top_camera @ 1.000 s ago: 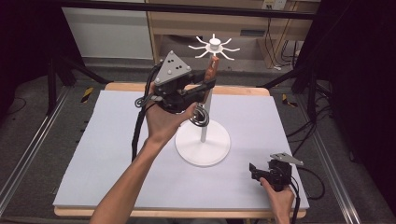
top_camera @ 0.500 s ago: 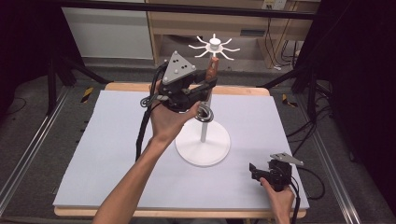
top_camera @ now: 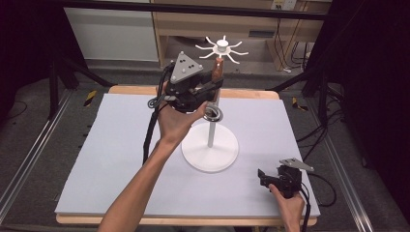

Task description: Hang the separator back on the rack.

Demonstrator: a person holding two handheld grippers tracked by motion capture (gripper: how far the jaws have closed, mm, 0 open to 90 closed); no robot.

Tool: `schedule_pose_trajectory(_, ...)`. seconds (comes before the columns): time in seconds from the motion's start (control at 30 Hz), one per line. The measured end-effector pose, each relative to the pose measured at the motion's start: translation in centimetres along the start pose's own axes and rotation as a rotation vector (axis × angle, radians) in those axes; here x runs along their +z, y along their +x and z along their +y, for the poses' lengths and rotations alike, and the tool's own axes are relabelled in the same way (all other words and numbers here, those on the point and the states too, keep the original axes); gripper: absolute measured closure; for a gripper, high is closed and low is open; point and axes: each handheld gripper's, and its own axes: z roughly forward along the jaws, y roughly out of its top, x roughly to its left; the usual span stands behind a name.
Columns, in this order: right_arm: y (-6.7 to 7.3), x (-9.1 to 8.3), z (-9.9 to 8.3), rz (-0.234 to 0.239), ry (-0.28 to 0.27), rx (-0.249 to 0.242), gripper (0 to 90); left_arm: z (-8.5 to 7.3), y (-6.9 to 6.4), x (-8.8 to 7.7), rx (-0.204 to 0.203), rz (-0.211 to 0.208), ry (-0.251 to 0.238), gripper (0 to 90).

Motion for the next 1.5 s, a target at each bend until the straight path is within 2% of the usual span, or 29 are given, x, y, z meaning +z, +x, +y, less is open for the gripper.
schedule_pose_trajectory(0.17,0.0,0.1,0.0,0.002,0.001,-0.005,7.2,0.0,0.0,0.1,0.016,0.014,-0.003,68.4)
schedule_pose_trajectory(0.33,0.1,0.0,0.0,0.002,0.002,-0.005,7.2,-0.3,0.0,0.2,0.023,0.007,-0.025,67.8)
schedule_pose_trajectory(0.4,0.0,0.0,0.0,0.003,-0.001,-0.007,7.2,-0.5,-0.1,0.0,0.030,-0.006,-0.047,62.8)
schedule_pose_trajectory(0.7,0.0,0.0,0.0,0.000,0.000,-0.004,7.2,-1.2,0.0,-1.3,0.055,-0.020,-0.055,54.9)
schedule_pose_trajectory(0.87,0.0,0.0,0.0,-0.002,-0.003,-0.005,7.2,-2.6,0.1,-2.5,0.073,-0.027,-0.041,48.5)
schedule_pose_trajectory(0.93,-0.1,0.0,0.0,-0.002,-0.004,-0.006,7.2,-4.0,0.4,-3.3,0.077,-0.029,-0.039,47.4)
schedule_pose_trajectory(0.97,-0.1,0.0,0.0,-0.002,-0.004,-0.006,7.2,-4.0,0.4,-3.3,0.077,-0.029,-0.039,46.7)
schedule_pose_trajectory(1.0,-0.1,0.0,0.0,-0.004,-0.004,-0.007,7.2,-5.2,0.7,-3.8,0.073,-0.029,-0.032,45.9)
schedule_pose_trajectory(1.03,-0.1,0.0,0.0,-0.004,-0.004,-0.007,7.2,-5.2,0.7,-3.8,0.073,-0.029,-0.032,45.3)
schedule_pose_trajectory(1.07,0.0,-0.1,0.0,-0.005,-0.006,0.001,7.1,-6.6,1.1,-4.3,0.065,-0.027,-0.015,44.9)
schedule_pose_trajectory(1.13,-0.1,0.0,0.1,-0.008,-0.004,-0.001,7.0,-7.8,1.5,-4.7,0.059,-0.024,0.005,44.0)
schedule_pose_trajectory(1.17,-0.1,0.0,0.1,-0.008,-0.004,-0.001,7.0,-7.8,1.5,-4.7,0.059,-0.024,0.005,43.4)
schedule_pose_trajectory(1.23,-0.1,0.0,0.1,-0.011,-0.003,0.000,7.0,-9.2,2.0,-5.2,0.052,-0.016,0.023,43.0)
schedule_pose_trajectory(1.37,-0.1,0.0,0.0,-0.014,-0.001,-0.009,7.0,-12.1,3.3,-6.2,0.014,-0.005,0.053,41.0)
schedule_pose_trajectory(1.4,-0.1,0.0,-0.1,-0.017,0.002,-0.006,7.0,-13.6,4.0,-6.6,-0.002,0.006,0.072,40.2)
schedule_pose_trajectory(1.5,-0.1,0.0,-0.1,-0.020,0.007,-0.005,6.9,-16.1,5.0,-7.2,-0.027,0.021,0.119,38.8)
